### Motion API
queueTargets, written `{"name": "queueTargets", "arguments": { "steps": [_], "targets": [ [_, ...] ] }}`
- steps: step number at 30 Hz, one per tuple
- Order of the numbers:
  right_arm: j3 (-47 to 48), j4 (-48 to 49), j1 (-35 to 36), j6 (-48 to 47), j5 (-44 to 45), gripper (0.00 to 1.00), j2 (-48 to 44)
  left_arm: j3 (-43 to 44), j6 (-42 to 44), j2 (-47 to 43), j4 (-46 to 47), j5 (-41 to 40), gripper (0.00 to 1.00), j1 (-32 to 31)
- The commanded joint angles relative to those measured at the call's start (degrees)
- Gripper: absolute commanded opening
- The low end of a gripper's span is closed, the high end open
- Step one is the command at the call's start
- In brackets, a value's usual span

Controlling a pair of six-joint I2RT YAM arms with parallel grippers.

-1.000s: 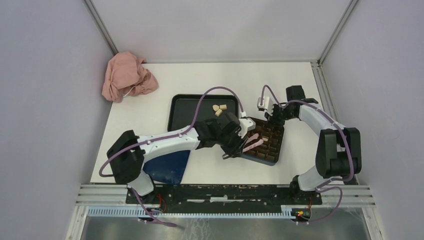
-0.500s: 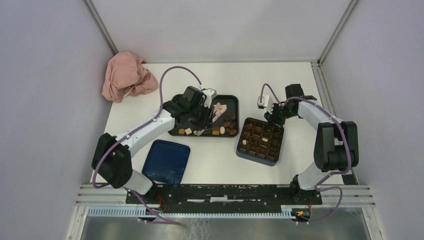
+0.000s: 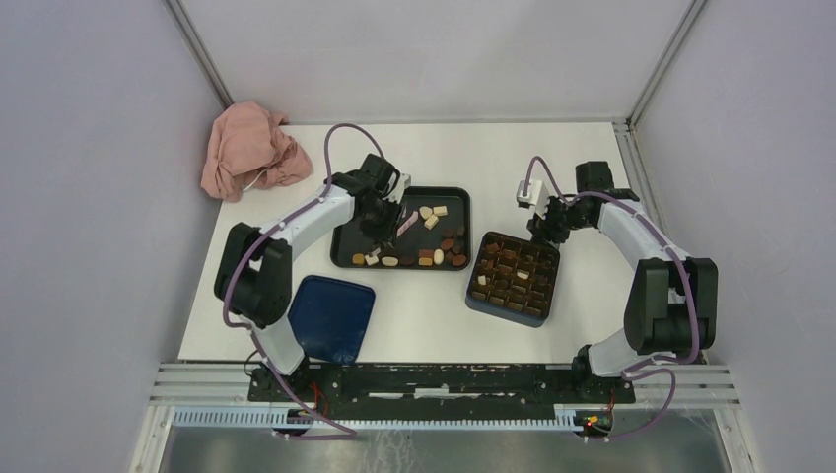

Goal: Pack the chocolate
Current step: Pick up the fake chocolate from the plate.

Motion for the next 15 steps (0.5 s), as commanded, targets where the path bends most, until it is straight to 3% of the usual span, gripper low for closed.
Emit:
{"name": "queueTargets", "arguments": {
  "steps": [1,15],
  "targets": [
    [1.75,-0.74,-0.12,-0.6,-2.48,0.56,-1.76,4.6,5.12,3.71,-3.86,-2.72,0.4,0.56],
    [2.0,-1.86,-0.12,-1.8,-3.52,0.56,-1.87,9.76,5.47,9.65,-4.32,2.38,0.39,0.51]
  ]
}}
